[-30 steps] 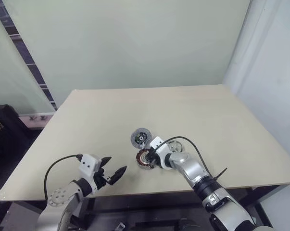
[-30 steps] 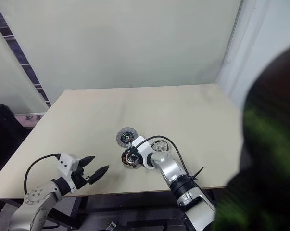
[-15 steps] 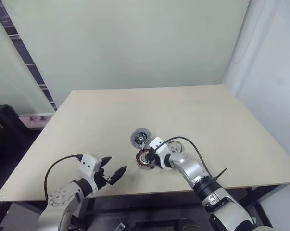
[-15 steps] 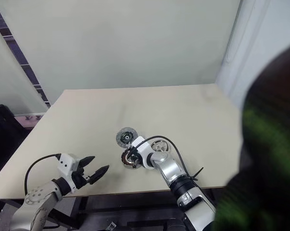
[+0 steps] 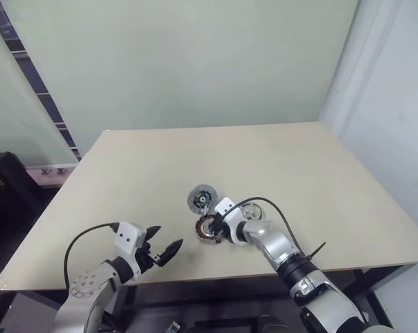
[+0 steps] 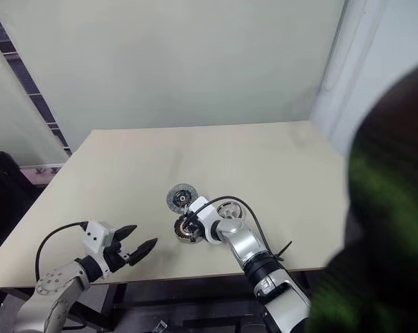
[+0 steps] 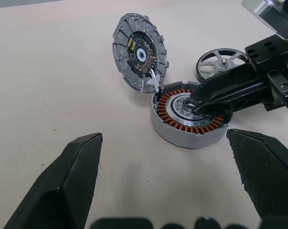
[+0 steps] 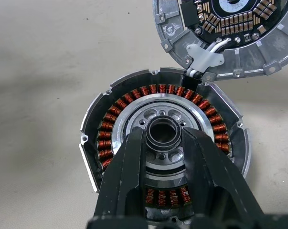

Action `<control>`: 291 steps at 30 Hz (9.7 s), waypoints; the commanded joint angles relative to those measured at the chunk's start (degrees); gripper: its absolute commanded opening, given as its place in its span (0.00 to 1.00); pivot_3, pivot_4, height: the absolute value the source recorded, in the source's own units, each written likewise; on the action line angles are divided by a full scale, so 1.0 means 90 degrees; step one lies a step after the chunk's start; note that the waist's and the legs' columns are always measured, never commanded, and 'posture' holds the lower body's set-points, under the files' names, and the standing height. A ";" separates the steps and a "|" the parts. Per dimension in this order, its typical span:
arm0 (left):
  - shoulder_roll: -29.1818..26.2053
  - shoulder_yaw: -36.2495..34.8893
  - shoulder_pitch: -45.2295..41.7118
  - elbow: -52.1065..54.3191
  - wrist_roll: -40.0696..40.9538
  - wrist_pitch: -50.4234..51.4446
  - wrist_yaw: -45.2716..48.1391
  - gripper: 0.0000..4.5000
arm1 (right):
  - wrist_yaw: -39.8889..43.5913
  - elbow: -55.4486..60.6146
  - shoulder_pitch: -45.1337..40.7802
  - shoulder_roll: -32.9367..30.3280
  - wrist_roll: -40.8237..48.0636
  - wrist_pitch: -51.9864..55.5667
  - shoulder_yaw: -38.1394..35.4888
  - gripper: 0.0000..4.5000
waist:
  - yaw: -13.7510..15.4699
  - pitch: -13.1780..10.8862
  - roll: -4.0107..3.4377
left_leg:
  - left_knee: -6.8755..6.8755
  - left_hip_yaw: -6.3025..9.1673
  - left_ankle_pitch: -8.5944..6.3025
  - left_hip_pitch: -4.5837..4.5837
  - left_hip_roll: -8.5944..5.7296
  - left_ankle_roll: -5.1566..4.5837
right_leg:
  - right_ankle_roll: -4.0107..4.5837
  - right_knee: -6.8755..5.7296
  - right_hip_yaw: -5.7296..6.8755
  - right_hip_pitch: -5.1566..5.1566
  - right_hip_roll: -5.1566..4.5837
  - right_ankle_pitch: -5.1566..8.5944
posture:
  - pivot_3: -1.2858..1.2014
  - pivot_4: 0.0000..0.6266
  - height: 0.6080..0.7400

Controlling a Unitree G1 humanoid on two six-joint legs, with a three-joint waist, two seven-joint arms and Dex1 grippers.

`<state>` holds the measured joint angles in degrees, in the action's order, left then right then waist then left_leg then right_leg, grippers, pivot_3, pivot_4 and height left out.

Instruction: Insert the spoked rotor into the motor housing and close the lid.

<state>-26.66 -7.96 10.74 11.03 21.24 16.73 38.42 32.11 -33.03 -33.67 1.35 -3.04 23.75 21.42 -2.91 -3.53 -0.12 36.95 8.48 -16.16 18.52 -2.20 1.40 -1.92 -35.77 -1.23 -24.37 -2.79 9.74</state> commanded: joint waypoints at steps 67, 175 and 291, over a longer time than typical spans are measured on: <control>0.0109 0.0421 -0.0948 -0.0615 -0.0105 -0.0452 0.0316 1.00 | -0.1868 0.1317 -0.0300 -0.0594 0.2151 0.2956 -0.4005 1.00 | -0.0002 0.0001 -0.0001 | -0.0001 -0.0008 0.0000 0.0007 -0.0005 -0.0002 | 0.0014 0.0005 -0.0012 0.0000 0.0001 -0.0010 | 0.52 0.00 1.00; 0.0012 0.0247 -0.0587 -0.0261 -0.0037 -0.0295 0.0205 1.00 | -0.2743 0.1627 0.0124 0.0965 0.3720 0.4042 -0.3230 0.72 | -0.0063 -0.0001 -0.0010 | -0.0005 -0.0014 -0.0002 0.0009 0.0007 -0.0005 | 0.0022 0.0013 -0.0017 -0.0009 0.0010 -0.0009 | 0.52 0.00 1.00; -0.0239 0.0540 -0.0567 -0.0386 0.0012 0.0748 0.0701 0.01 | 0.2770 0.1575 -0.1039 -0.1629 -0.3330 -0.0918 0.2804 1.00 | -0.0132 -0.0002 0.0006 | -0.0004 -0.0008 -0.0008 0.0006 0.0005 -0.0003 | 0.0014 0.0006 -0.0011 -0.0012 0.0007 -0.0012 | 0.52 0.00 1.00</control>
<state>-28.75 -2.94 6.14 6.29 21.18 24.68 44.49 57.38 -18.88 -41.56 -13.80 -32.29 15.35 47.88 -4.10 -3.55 -0.07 36.92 8.41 -16.24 18.58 -2.15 1.37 -1.79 -35.72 -1.33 -24.48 -2.73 9.63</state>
